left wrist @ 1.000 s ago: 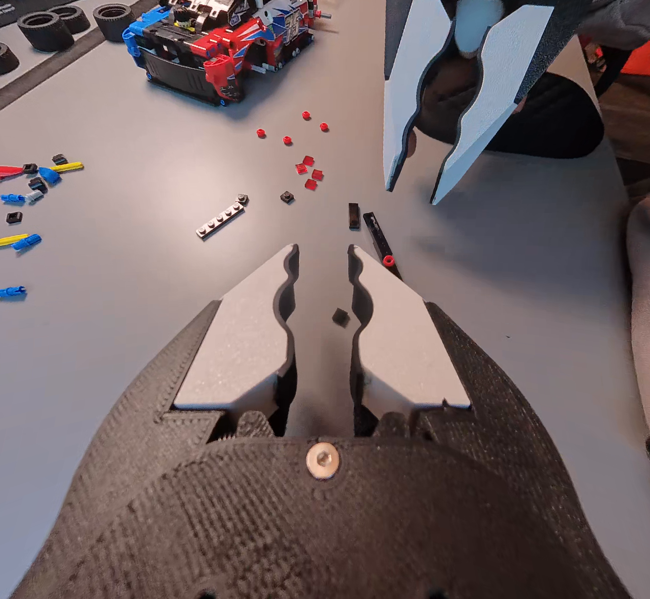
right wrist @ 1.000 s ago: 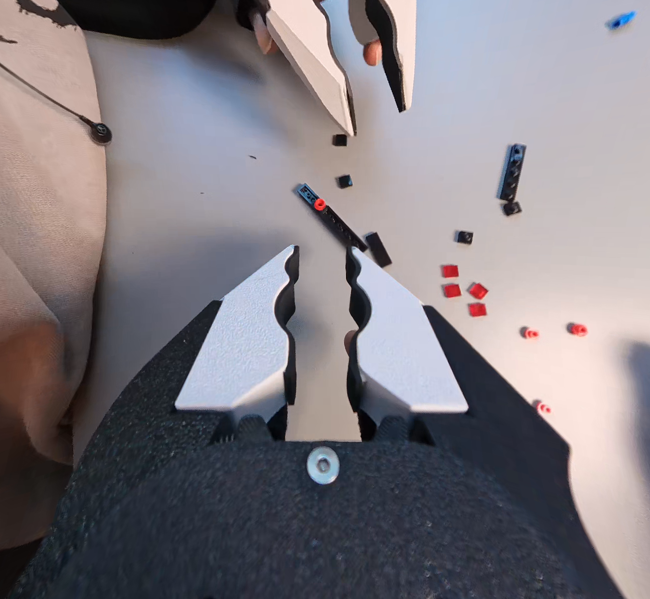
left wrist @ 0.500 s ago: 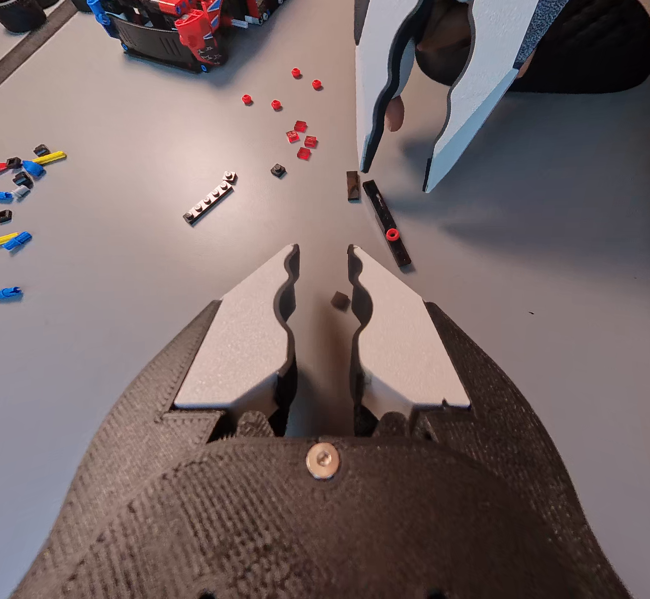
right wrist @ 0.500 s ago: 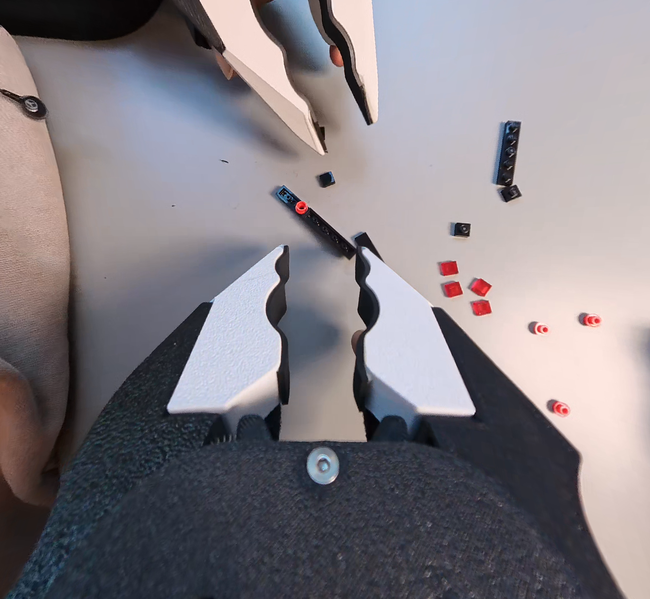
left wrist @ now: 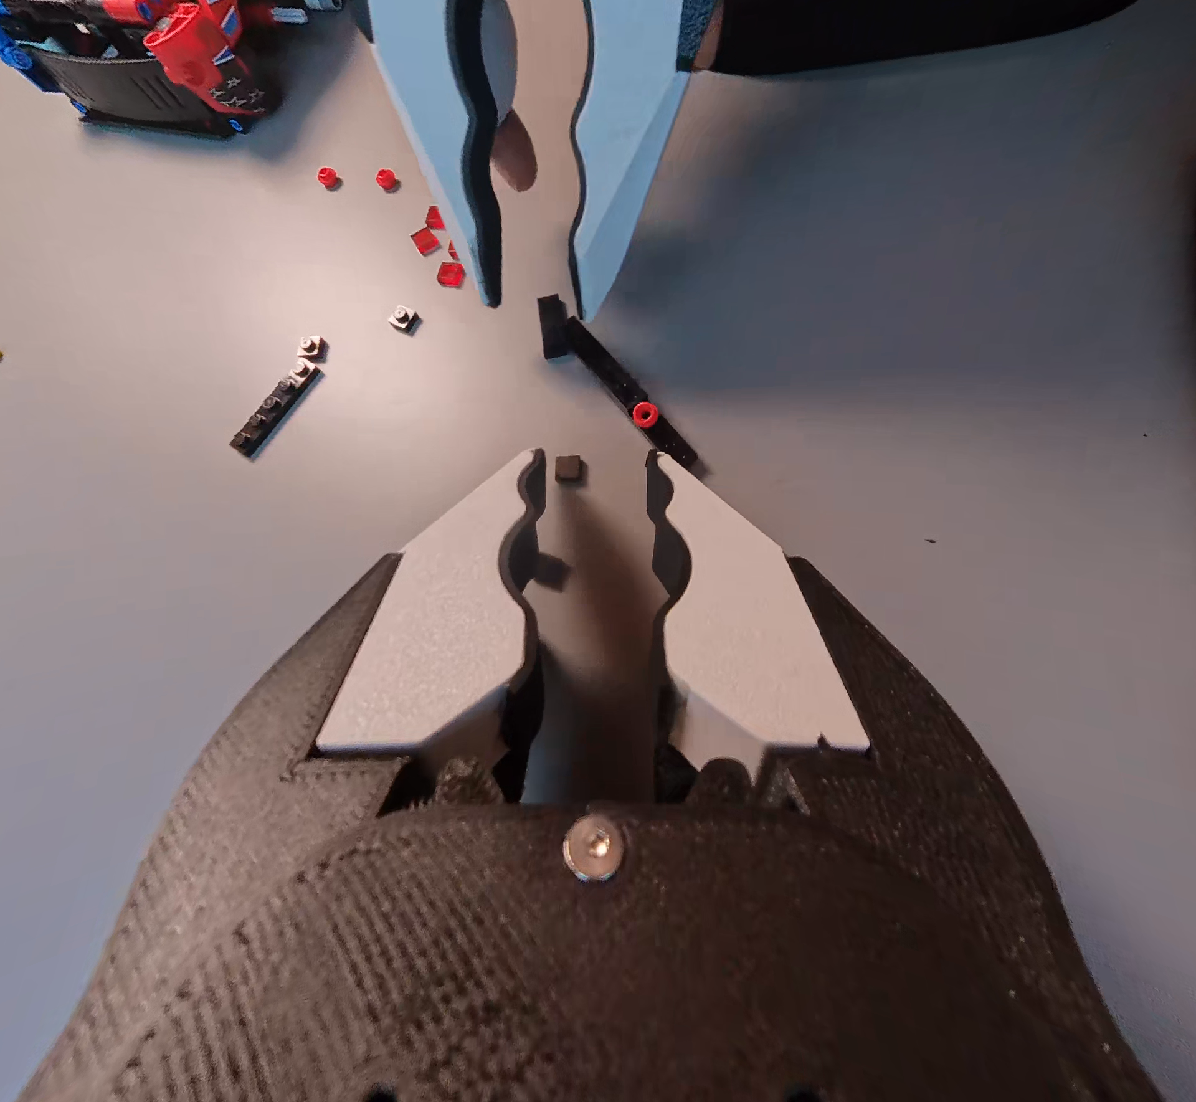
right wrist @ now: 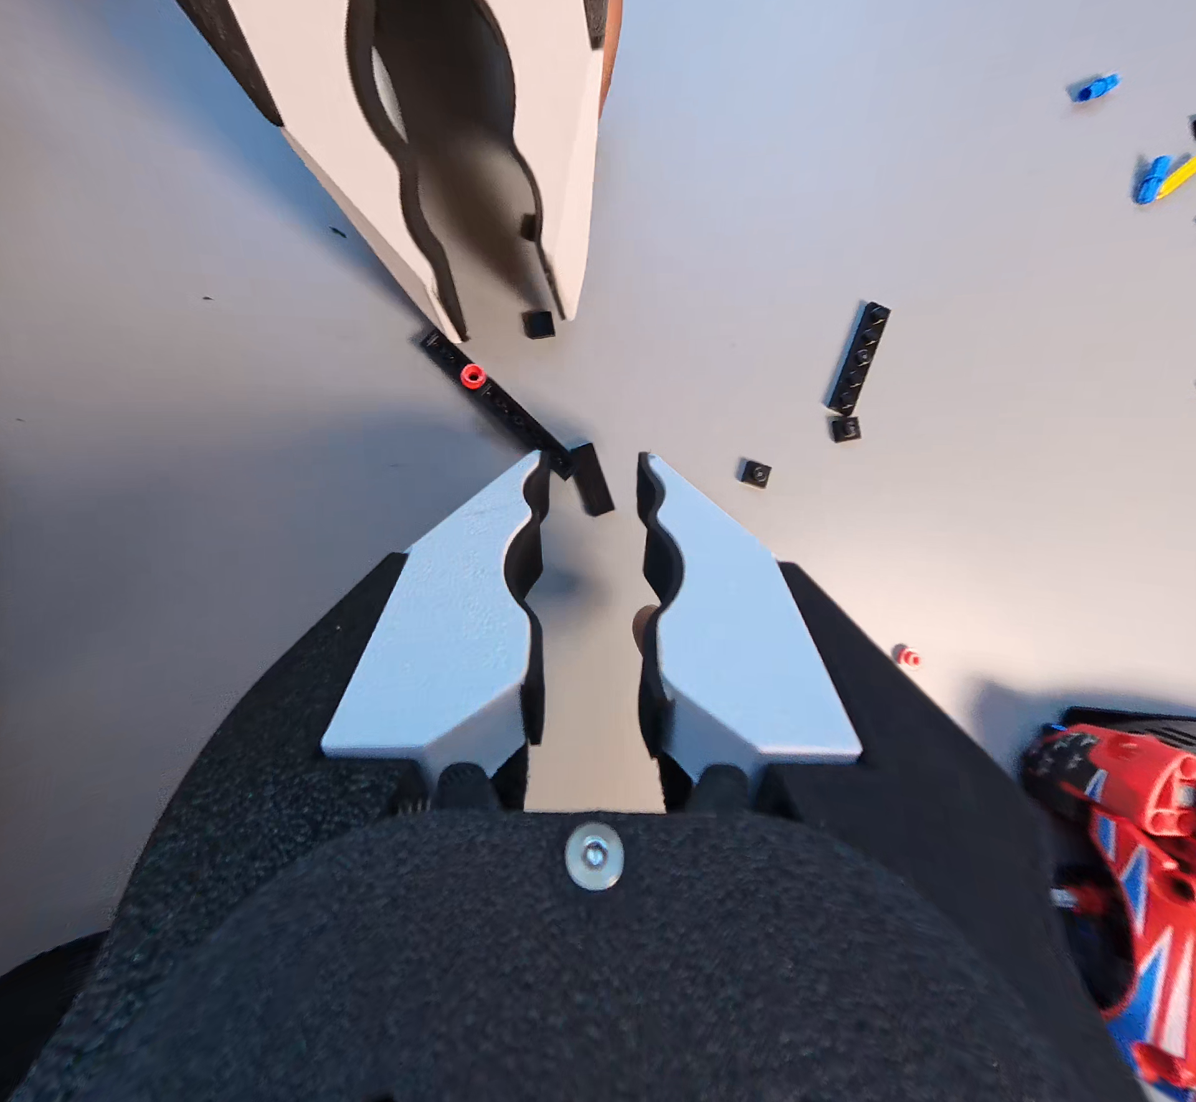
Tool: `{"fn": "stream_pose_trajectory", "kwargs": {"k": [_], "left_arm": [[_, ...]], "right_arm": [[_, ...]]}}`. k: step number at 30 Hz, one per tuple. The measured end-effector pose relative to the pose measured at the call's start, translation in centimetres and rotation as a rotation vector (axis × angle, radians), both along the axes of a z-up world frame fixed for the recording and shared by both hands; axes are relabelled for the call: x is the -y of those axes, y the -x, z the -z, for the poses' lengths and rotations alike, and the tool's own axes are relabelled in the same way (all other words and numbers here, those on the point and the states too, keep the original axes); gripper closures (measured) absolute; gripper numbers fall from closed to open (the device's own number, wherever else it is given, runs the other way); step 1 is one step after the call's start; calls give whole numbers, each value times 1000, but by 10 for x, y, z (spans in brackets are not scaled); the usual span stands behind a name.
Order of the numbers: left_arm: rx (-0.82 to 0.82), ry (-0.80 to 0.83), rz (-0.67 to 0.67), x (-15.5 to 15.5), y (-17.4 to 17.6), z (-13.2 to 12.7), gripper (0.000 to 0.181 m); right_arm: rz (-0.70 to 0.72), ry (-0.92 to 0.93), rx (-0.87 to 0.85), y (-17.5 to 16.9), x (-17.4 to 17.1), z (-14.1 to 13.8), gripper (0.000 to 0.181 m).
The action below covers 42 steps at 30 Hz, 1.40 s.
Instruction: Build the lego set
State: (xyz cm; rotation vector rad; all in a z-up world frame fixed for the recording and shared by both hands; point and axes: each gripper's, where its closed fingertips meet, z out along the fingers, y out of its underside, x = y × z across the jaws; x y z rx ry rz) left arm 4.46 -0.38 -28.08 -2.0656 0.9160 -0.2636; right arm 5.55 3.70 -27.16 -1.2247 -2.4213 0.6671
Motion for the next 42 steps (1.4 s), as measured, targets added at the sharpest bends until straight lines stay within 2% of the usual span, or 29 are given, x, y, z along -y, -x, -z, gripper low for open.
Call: {"fn": "stream_pose_trajectory", "kwargs": {"k": [6,11,14,17,21,24,26,29,35,42], "left_arm": [[0,-18,-2,-3,-8,-2,152],[-12,-29,21,-3,-20,-2,152],[-27,-39,46,-2,-27,-1,151],[-14,-44,63,-3,-30,-3,149],[34,-43,45,-7,-21,-10,148],[5,-49,63,-10,-10,-12,144],[-18,-37,90,-13,-5,-10,143],[-49,-10,164,-14,0,-5,144],[-73,50,308,-15,-1,0,143],[-63,115,358,-18,-5,2,149]], "right_arm": [[-45,-36,-23,14,0,3,158],[-19,-18,-92,28,0,-6,159],[14,25,-76,17,0,-12,159],[26,105,20,-9,11,-9,155],[126,193,63,-27,36,-3,146],[264,163,33,-27,45,8,136],[339,128,0,-25,47,13,136],[426,53,-46,-23,39,13,146],[349,31,-44,-27,30,14,161],[173,34,-58,-22,17,14,168]]}}
